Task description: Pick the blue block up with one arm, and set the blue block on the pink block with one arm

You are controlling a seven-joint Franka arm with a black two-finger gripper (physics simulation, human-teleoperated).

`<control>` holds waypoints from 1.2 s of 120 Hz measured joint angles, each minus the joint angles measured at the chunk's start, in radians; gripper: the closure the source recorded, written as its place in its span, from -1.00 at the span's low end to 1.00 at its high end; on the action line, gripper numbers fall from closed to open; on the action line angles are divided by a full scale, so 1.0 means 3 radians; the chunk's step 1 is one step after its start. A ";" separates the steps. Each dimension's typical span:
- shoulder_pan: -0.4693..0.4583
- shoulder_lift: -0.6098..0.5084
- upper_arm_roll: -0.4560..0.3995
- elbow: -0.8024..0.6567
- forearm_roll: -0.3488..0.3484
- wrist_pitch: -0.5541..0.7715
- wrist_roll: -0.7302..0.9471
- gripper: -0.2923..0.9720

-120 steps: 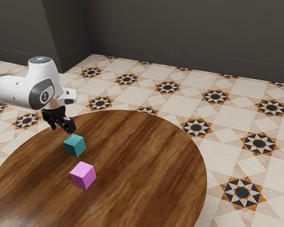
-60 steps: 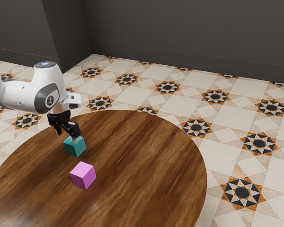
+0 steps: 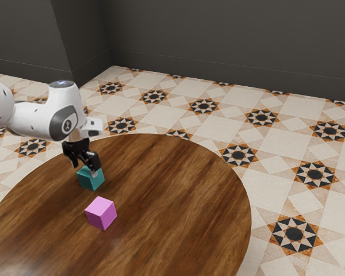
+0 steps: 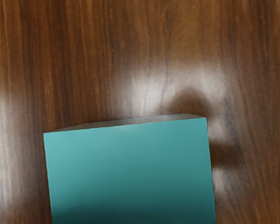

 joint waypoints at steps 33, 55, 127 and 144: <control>0.0017 0.0040 -0.0004 0.0004 -0.0021 0.0002 0.0017 -0.54; 0.0014 0.0097 -0.0005 0.0046 -0.0048 0.0004 0.0026 -0.54; 0.0016 0.0281 -0.0009 0.0174 -0.0090 0.0009 0.0036 -0.29; 0.0020 0.0281 -0.0010 0.0178 -0.0134 0.0011 0.0032 -0.12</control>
